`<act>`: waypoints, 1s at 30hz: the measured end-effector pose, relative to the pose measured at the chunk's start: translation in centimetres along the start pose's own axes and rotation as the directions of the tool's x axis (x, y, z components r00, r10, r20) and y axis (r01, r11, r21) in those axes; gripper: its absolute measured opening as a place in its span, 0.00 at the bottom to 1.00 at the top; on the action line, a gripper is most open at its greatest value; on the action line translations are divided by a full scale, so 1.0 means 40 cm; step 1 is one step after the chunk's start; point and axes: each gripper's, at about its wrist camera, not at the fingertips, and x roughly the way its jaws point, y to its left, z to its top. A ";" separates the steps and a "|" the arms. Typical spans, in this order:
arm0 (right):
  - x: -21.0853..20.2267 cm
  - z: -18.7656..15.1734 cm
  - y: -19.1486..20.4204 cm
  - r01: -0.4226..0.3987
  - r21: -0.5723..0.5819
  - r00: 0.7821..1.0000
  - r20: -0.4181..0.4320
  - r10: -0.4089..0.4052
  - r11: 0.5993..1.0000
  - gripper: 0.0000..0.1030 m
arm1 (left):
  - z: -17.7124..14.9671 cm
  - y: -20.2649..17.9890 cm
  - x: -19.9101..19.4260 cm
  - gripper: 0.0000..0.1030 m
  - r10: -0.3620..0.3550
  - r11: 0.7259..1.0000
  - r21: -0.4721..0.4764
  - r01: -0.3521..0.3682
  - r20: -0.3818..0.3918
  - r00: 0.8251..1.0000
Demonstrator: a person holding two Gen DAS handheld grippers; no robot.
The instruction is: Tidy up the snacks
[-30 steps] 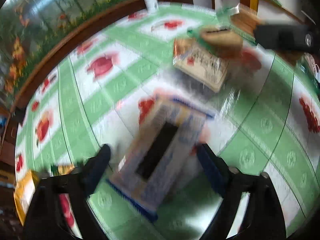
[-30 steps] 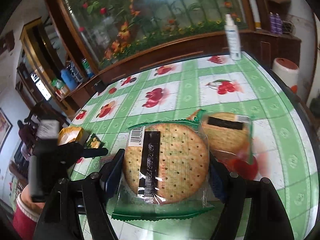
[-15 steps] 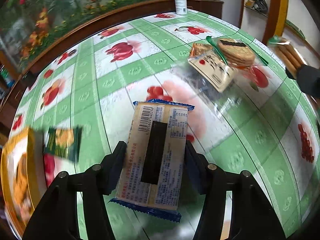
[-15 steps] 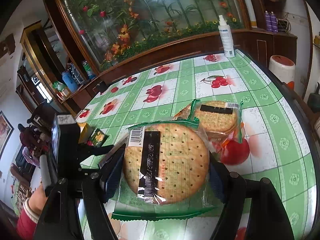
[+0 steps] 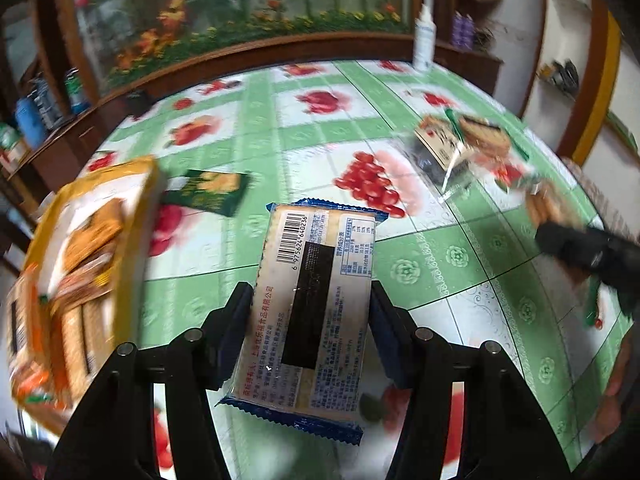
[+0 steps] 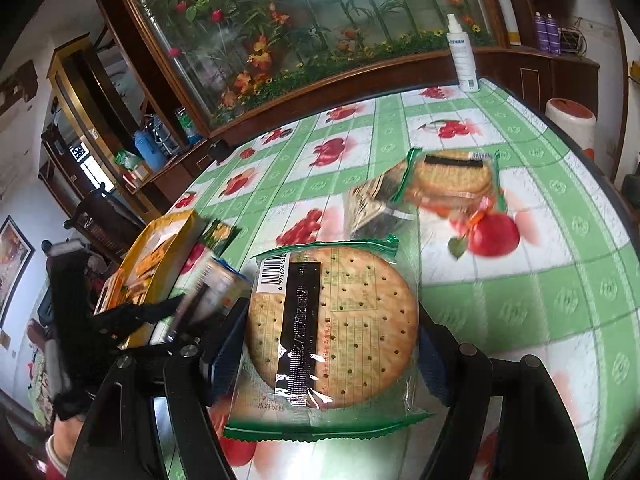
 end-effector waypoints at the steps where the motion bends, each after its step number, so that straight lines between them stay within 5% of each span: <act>1: 0.001 -0.008 0.005 -0.003 -0.001 1.000 -0.002 0.003 1.000 0.74 | -0.006 0.011 -0.021 0.54 0.013 1.000 -0.018 -0.012 0.016 1.000; 16: -0.008 -0.074 0.149 -0.080 -0.072 0.997 -0.009 0.080 0.994 0.74 | -0.041 0.131 -0.229 0.54 0.138 0.978 -0.180 -0.104 0.189 0.972; 30: 0.026 -0.060 0.300 -0.123 -0.174 0.992 -0.034 0.119 0.977 0.74 | -0.068 0.262 -0.258 0.55 0.252 0.940 -0.285 -0.187 0.212 0.944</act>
